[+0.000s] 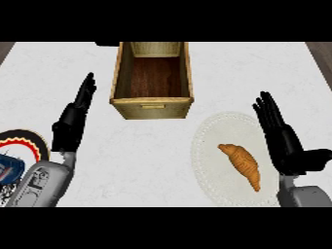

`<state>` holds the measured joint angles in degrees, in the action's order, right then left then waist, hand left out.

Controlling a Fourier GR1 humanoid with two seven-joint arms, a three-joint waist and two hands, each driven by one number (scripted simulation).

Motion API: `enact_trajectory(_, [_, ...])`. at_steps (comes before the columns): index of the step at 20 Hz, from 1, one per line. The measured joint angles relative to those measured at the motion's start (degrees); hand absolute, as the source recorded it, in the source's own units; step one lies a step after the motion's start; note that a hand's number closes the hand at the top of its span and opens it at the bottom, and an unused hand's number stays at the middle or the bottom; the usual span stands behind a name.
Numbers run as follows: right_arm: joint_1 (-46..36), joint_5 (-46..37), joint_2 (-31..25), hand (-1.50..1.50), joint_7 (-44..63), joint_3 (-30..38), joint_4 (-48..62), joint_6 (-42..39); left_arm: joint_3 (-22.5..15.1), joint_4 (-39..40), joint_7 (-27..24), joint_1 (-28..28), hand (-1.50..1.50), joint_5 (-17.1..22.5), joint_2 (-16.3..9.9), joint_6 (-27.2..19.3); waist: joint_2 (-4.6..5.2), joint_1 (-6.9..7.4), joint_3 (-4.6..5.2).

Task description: Pick the croissant from the placemat and place it in the basket

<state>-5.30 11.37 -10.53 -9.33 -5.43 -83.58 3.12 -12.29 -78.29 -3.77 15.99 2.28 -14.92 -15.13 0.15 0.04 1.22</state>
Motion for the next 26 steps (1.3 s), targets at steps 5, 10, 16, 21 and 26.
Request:
enact_trajectory(5, [-3.3,5.3,-0.1,1.5,0.5,-7.1,-1.6,-14.7,0.3,-1.1,-1.1,0.1,0.0,-1.1,-3.2,2.0,-0.17,1.85,-0.98])
enact_trajectory(10, [-1.2,17.6,6.1,-1.5,3.1,-14.6,-3.1,-25.2,0.6,-2.0,-1.2,0.5,0.0,-1.5,-6.0,3.9,0.03,2.61,-1.61])
enact_trajectory(16, [5.4,19.6,1.0,-1.5,10.3,-18.8,-21.7,-26.6,4.1,-5.2,1.2,-1.5,0.0,0.5,-10.8,7.2,-0.62,0.14,-1.27])
enact_trajectory(21, [-2.2,11.3,-8.0,-1.5,15.1,-10.5,-27.9,-24.2,4.5,-6.0,1.3,-2.5,0.0,0.8,-11.4,7.8,-0.68,-0.2,-1.1])
enact_trajectory(26, [-12.2,5.0,-21.5,-1.5,19.6,-5.3,-28.5,-31.5,4.1,-6.7,1.5,-2.3,0.0,0.7,-11.2,8.3,-0.37,0.74,-1.05])
